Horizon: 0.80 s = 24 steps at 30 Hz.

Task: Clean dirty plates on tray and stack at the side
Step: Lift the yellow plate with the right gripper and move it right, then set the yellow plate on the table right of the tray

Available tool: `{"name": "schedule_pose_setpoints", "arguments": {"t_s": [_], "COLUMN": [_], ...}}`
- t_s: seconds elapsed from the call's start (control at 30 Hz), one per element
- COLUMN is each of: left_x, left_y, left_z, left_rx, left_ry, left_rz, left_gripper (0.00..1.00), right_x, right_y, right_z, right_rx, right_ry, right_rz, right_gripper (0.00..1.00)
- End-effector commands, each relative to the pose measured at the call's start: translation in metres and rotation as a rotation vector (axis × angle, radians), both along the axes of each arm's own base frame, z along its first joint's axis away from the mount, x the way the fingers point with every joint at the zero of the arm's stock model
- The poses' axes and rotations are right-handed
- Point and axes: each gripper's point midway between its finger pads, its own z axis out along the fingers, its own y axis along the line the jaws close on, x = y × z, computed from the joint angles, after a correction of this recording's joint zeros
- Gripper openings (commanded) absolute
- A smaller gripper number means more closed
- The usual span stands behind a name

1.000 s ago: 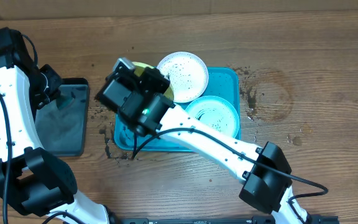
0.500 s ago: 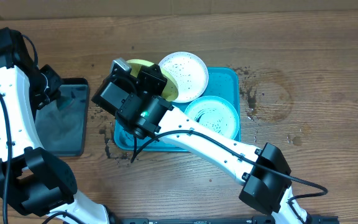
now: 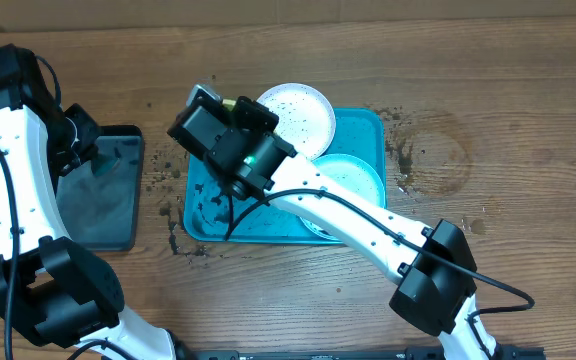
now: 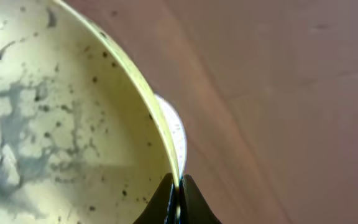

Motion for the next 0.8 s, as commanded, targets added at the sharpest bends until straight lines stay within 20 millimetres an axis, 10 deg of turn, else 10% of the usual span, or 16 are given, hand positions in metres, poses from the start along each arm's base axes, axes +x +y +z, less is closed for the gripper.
{"name": "schedule_pose_setpoints", "arguments": {"t_s": [0.0,0.13,0.43,0.5,0.63,0.77], "left_x": [0.003,0.003,0.003,0.004,0.004,0.006], "left_y": [-0.002,-0.002,0.000,0.000,0.000,0.001], "left_z": [0.008,0.008,0.008,0.009,0.009,0.009], "left_rx": [-0.005,-0.005,0.004,0.006,0.005,0.008], "left_ry": [-0.030,-0.030,-0.028,-0.033,-0.034,-0.040], "left_rz": [0.011,0.011,0.010,0.010,0.010,0.010], "left_gripper": [0.04,0.04,0.05,0.04,0.04,0.04], "right_x": [0.007,0.013,0.030,0.040,0.045,0.019], "right_y": [-0.020,-0.028,-0.089,-0.138,-0.308,-0.400], "right_z": [0.031,0.062,0.057,0.050,0.008,-0.035], "right_rx": [0.022,0.181,0.663,0.747,0.852,0.881], "right_ry": [-0.107,-0.218,0.259,0.383,0.482,0.526], "right_rz": [-0.098,-0.226,-0.273,-0.341,-0.919,-1.249], "right_gripper": [0.04,0.04,0.04,0.04,0.04,0.04]}}
